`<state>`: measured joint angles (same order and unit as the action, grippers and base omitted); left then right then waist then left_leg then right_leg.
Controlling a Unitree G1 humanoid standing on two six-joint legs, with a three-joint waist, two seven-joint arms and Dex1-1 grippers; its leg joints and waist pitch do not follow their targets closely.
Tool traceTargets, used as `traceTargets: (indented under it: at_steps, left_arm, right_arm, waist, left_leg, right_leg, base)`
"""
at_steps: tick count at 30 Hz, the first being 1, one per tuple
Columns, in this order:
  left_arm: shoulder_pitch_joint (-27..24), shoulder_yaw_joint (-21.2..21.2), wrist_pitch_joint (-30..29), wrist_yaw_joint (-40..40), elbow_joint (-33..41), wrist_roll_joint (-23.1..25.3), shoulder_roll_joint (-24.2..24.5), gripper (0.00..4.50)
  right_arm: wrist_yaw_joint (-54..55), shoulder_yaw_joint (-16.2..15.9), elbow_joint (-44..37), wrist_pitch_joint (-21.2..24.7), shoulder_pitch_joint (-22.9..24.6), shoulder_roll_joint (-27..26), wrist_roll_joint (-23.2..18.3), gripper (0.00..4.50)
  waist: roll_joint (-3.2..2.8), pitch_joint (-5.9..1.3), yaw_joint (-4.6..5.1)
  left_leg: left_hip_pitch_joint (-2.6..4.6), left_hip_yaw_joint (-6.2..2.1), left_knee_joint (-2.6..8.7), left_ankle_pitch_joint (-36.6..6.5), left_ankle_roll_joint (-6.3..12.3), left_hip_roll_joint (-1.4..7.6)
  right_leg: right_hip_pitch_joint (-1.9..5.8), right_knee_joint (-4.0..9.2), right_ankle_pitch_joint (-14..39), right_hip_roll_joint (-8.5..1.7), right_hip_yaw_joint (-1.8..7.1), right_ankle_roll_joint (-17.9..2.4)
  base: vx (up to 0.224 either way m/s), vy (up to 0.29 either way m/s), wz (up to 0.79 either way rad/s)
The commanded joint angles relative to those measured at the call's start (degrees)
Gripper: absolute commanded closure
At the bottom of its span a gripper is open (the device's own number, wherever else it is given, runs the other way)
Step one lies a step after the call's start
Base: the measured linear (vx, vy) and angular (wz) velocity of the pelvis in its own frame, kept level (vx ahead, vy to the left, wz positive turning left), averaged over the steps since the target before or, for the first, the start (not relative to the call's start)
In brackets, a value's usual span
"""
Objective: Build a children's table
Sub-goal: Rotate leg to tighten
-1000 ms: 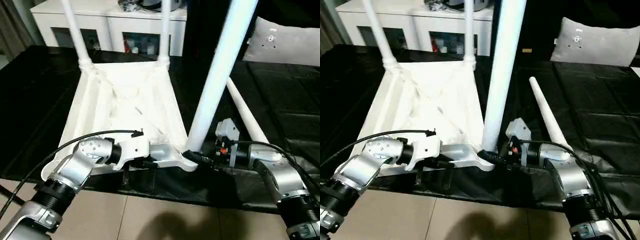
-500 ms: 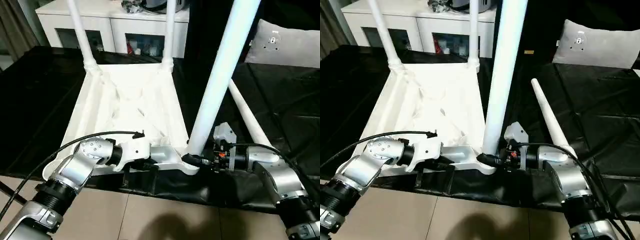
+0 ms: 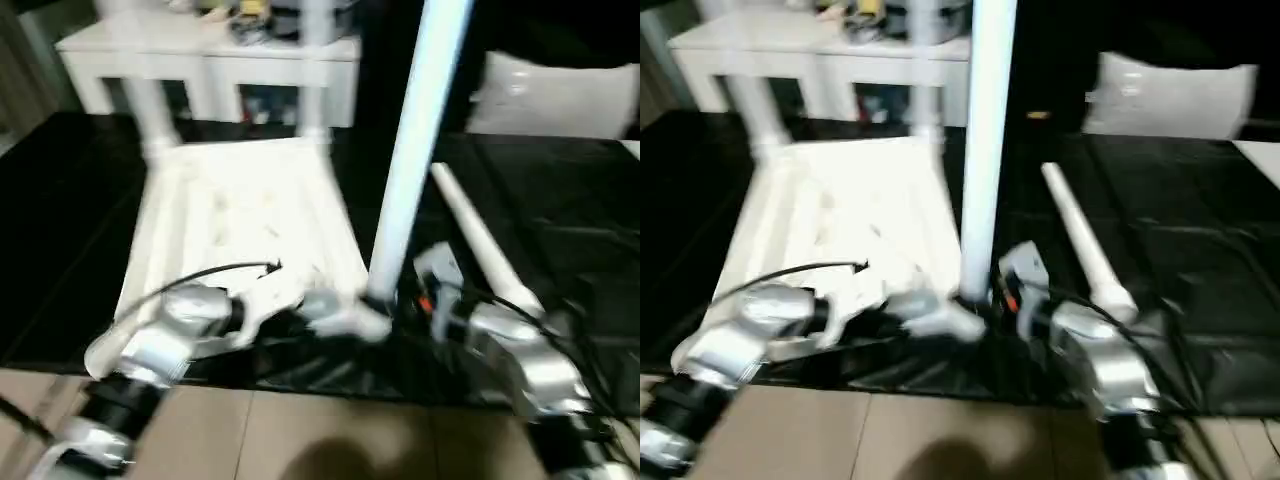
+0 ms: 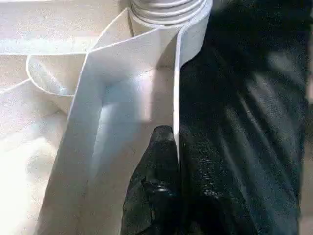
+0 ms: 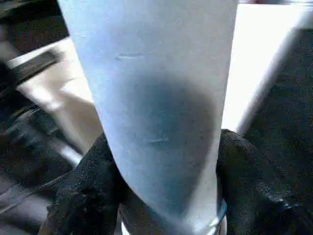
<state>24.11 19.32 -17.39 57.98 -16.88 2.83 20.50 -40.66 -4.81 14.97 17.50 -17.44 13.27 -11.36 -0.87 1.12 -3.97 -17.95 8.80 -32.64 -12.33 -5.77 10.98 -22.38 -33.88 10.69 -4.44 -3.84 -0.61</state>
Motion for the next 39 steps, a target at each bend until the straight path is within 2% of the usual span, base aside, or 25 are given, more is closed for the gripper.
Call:
traceTargets:
  at_steps: [1, 2, 3, 4, 5, 6, 8, 10, 11, 12, 13, 14, 16, 17, 19, 22, 23, 24, 27, 30, 31, 34, 38, 39]
  left_arm:
    - [-1.45, 0.90, -5.04, -4.58, 1.98, -1.70, -4.76, 4.50]
    - [-1.50, 0.57, -5.91, -6.01, 2.32, -1.67, -5.84, 4.50]
    - [-1.58, 0.03, -7.32, -8.35, 2.86, -1.63, -7.61, 4.50]
    - [-1.58, -0.46, -9.24, -11.92, 3.57, -1.23, -10.52, 4.50]
    - [-1.32, -0.58, -10.05, -15.46, 3.76, -0.59, -13.63, 4.50]
    - [-1.20, -0.49, -10.12, -16.47, 3.78, -0.28, -14.57, 4.50]
    - [-0.73, -0.09, -10.25, -19.51, 3.78, 0.63, -17.57, 4.50]
    - [-0.41, 0.76, -9.94, -20.81, 3.85, 1.53, -18.91, 4.50]
    - [-0.38, 1.57, -9.46, -20.72, 4.01, 2.46, -18.39, 4.50]
    - [-0.40, 1.74, -9.43, -20.70, 4.10, 2.68, -18.22, 4.50]
    - [-0.44, 1.96, -9.29, -20.56, 4.11, 3.15, -17.51, 4.50]
    - [-0.49, 2.10, -9.19, -20.50, 4.17, 3.70, -16.28, 4.50]
    - [-0.43, 2.06, -9.04, -20.41, 3.91, 4.34, -15.27, 4.50]
    - [-0.39, 2.12, -8.41, -20.01, 3.42, 5.35, -14.08, 4.50]
    - [-0.38, 2.17, -7.81, -19.48, 3.17, 5.63, -13.44, 4.50]
    - [-0.20, 2.07, -6.25, -17.61, 2.43, 5.54, -11.40, 4.50]
    - [-0.06, 2.12, -5.36, -16.73, 2.08, 5.39, -10.58, 4.50]
    - [0.25, 2.42, -3.58, -15.36, 1.21, 5.30, -9.12, 4.50]
    - [0.66, 2.77, -2.24, -13.95, -0.02, 5.37, -7.67, 4.50]
    - [1.12, 3.93, 1.33, -8.91, -1.69, 4.81, -4.80, 4.50]
    - [1.16, 4.25, 1.90, -7.71, -1.87, 4.73, -4.20, 4.50]
    - [1.24, 5.23, 3.98, -4.78, -2.33, 4.73, -2.66, 4.50]
    - [1.18, 8.09, 10.97, 4.82, -3.49, 3.58, 1.82, 4.50]
    - [1.18, 8.16, 11.14, 5.02, -3.53, 3.57, 1.93, 4.50]
  right_arm:
    - [7.77, -1.05, 4.06, 3.77, -1.07, -3.12, 2.73, 2.10]
    - [9.70, -0.68, 4.68, 4.01, -1.56, -3.95, 3.02, 2.10]
    - [12.86, -0.07, 5.70, 4.40, -2.35, -5.31, 3.49, 2.10]
    - [18.04, 1.20, 8.23, 4.50, -3.96, -7.45, 4.04, 2.10]
    - [22.50, 2.64, 11.28, 3.74, -5.65, -9.23, 4.16, 2.10]
    - [23.42, 3.24, 12.20, 3.43, -6.13, -9.78, 3.86, 2.10]
    - [25.89, 5.15, 14.95, 2.55, -7.59, -11.47, 2.72, 1.58]
    - [25.79, 6.36, 15.82, 2.29, -8.09, -12.49, 1.33, 1.43]
    - [25.38, 6.49, 15.80, 2.17, -8.16, -12.71, 1.23, 1.37]
    - [25.37, 6.53, 15.77, 2.10, -8.18, -12.76, 1.30, 1.25]
    - [25.05, 6.60, 15.49, 1.87, -8.18, -12.81, 1.31, 1.11]
    - [25.02, 6.72, 15.12, 1.71, -8.22, -12.84, 1.57, 1.02]
    - [24.57, 6.71, 15.28, 0.88, -8.40, -12.62, 1.79, 0.89]
    - [24.12, 6.67, 15.66, -0.27, -8.60, -12.16, 2.12, 0.78]
    - [23.64, 6.69, 15.55, -0.93, -8.55, -11.81, 2.17, 0.57]
    - [20.63, 6.18, 13.52, -3.32, -7.40, -9.41, 2.51, 0.44]
    - [18.11, 6.19, 11.99, -4.55, -6.61, -8.33, 1.88, 0.23]
    - [12.96, 6.33, 8.75, -5.53, -5.02, -6.35, 0.03, 0.23]
    - [7.23, 5.90, 5.44, -5.23, -3.26, -3.45, -1.58, 0.07]
    - [-1.68, 4.26, 2.22, -5.52, -1.14, 2.82, -1.99, 0.07]
    - [-3.12, 4.02, 2.01, -5.66, -1.02, 3.85, -2.01, 0.07]
    - [-6.34, 3.45, 1.86, -5.62, -1.03, 6.20, -2.24, 0.07]
    - [-15.64, 1.75, 2.12, -6.60, -1.93, 11.22, -2.78, 0.07]
    - [-15.87, 1.67, 2.12, -6.61, -1.94, 11.32, -2.80, 0.07]
  waist:
    - [0.44, -0.96, 0.05]
    - [0.17, -1.00, 0.56]
    - [0.27, -1.11, 0.85]
    - [0.12, -1.13, 1.11]
    - [0.28, -1.30, 1.37]
    - [0.55, -1.10, 1.75]
    - [0.79, -1.08, 1.76]
    - [0.77, -1.24, 1.67]
    - [1.10, -1.30, 1.49]
    - [0.94, -1.52, 1.04]
    - [0.86, -1.60, 0.80]
    - [0.75, -1.81, 0.48]
    - [0.77, -1.88, 0.23]
    - [0.55, -2.52, -0.11]
    - [0.56, -2.39, -0.06]
    - [0.40, -2.13, -0.12]
    - [0.50, -2.10, -0.07]
    - [0.42, -2.11, -0.11]
    - [0.37, -2.02, -0.25]
    - [0.37, -2.02, -0.74]
    - [0.15, -1.98, -0.84]
    - [0.37, -1.97, -0.94]
    - [0.50, -2.16, -1.41]
    - [0.37, -2.19, -1.58]
  left_leg:
    - [-0.86, -0.46, 4.32, -19.61, 0.02, 0.74]
    - [-0.92, -0.56, 4.34, -19.70, 0.01, 0.71]
    - [-1.10, -0.71, 4.47, -19.78, 0.40, 0.82]
    - [-1.28, -0.74, 4.59, -19.83, 0.37, 0.90]
    - [-1.31, -0.80, 4.69, -19.50, 0.34, 1.02]
    - [-1.26, -0.78, 4.64, -19.85, 0.42, 0.88]
    - [-0.92, -0.58, 4.42, -20.41, 1.17, 0.74]
    - [-1.25, -0.61, 4.57, -19.65, 1.87, 0.84]
    - [-1.39, -0.49, 4.63, -18.66, 2.34, 0.92]
    - [-1.18, -0.30, 4.56, -17.11, 2.66, 1.11]
    - [-1.31, -0.20, 4.52, -15.87, 2.79, 1.14]
    - [-1.76, -0.22, 4.55, -12.89, 2.87, 1.32]
    - [-1.84, 0.02, 4.36, -11.07, 2.98, 1.34]
    - [-2.21, 0.06, 3.87, -6.64, 3.24, 1.23]
    - [-2.39, 0.21, 3.70, -4.71, 3.89, 1.23]
    - [-2.33, 0.25, 3.88, -6.60, 3.65, 1.31]
    - [-2.33, 0.28, 3.90, -7.19, 3.56, 1.38]
    - [-2.30, 0.28, 3.92, -7.51, 3.67, 1.41]
    - [-2.31, 0.35, 3.85, -7.58, 4.70, 1.47]
    - [-2.21, 0.35, 3.73, -7.54, 5.31, 1.50]
    - [-2.23, 0.37, 3.71, -7.77, 5.35, 1.49]
    - [-2.09, 0.38, 3.76, -8.05, 5.07, 1.53]
    - [-1.90, 0.42, 3.59, -6.95, 5.52, 1.70]
    - [-1.84, 0.43, 3.53, -6.46, 5.73, 1.76]
  right_leg:
    - [1.48, 6.79, 37.97, -3.43, 1.61, -1.81]
    - [1.44, 6.88, 37.77, -3.42, 1.42, -1.89]
    - [1.60, 6.88, 36.94, -3.41, 1.33, -1.76]
    - [1.69, 6.75, 35.75, -3.35, 1.32, -2.13]
    - [1.74, 6.61, 33.70, -3.31, 1.27, -2.73]
    - [1.50, 6.72, 33.45, -3.20, 1.18, -3.19]
    - [1.15, 7.09, 34.14, -3.25, 1.32, -2.93]
    - [1.39, 6.90, 32.26, -3.35, 1.50, -3.02]
    - [1.46, 6.75, 30.38, -3.30, 1.70, -3.31]
    - [1.34, 6.33, 27.39, -3.34, 2.07, -4.36]
    - [1.48, 6.12, 25.37, -3.36, 2.20, -4.93]
    - [1.98, 5.40, 20.72, -3.30, 2.30, -6.18]
    - [2.02, 5.00, 17.13, -3.21, 2.32, -7.68]
    - [2.55, 4.19, 10.88, -3.32, 2.33, -9.15]
    - [2.47, 3.94, 7.67, -3.21, 2.29, -10.02]
    - [2.59, 4.20, 10.13, -3.25, 2.13, -10.25]
    - [2.61, 4.26, 10.71, -3.23, 2.16, -10.08]
    - [2.61, 4.26, 10.83, -3.24, 2.18, -9.97]
    - [2.70, 4.32, 9.36, -3.12, 2.22, -10.13]
    - [2.73, 4.29, 10.16, -3.24, 2.25, -10.25]
    - [2.72, 4.32, 10.64, -3.25, 2.24, -10.28]
    - [2.62, 4.46, 12.59, -3.31, 2.18, -10.46]
    - [2.56, 4.03, 9.95, -3.28, 2.26, -11.58]
    - [2.56, 3.75, 8.55, -3.27, 2.27, -12.15]
  base:
    - [-0.056, 0.002, -0.04]
    - [0.000, 0.000, 0.00]
    - [0.000, 0.000, 0.00]
    - [0.000, 0.000, 0.00]
    - [0.000, 0.000, 0.00]
    - [0.000, 0.000, 0.00]
    - [0.000, 0.000, 0.00]
    - [0.000, 0.000, 0.00]
    - [0.000, 0.000, 0.00]
    - [0.000, 0.000, 0.00]
    - [0.000, 0.000, 0.00]
    - [0.000, 0.000, 0.00]
    - [0.000, 0.000, 0.00]
    - [0.000, 0.000, 0.00]
    - [0.000, 0.000, 0.00]
    - [0.000, 0.000, 0.00]
    - [0.000, 0.000, 0.00]
    - [0.000, 0.000, 0.00]
    - [0.000, 0.000, 0.00]
    - [0.000, 0.000, 0.00]
    - [0.000, 0.000, 0.00]
    - [0.000, 0.000, 0.00]
    - [0.000, 0.000, 0.00]
    - [0.000, 0.000, 0.00]
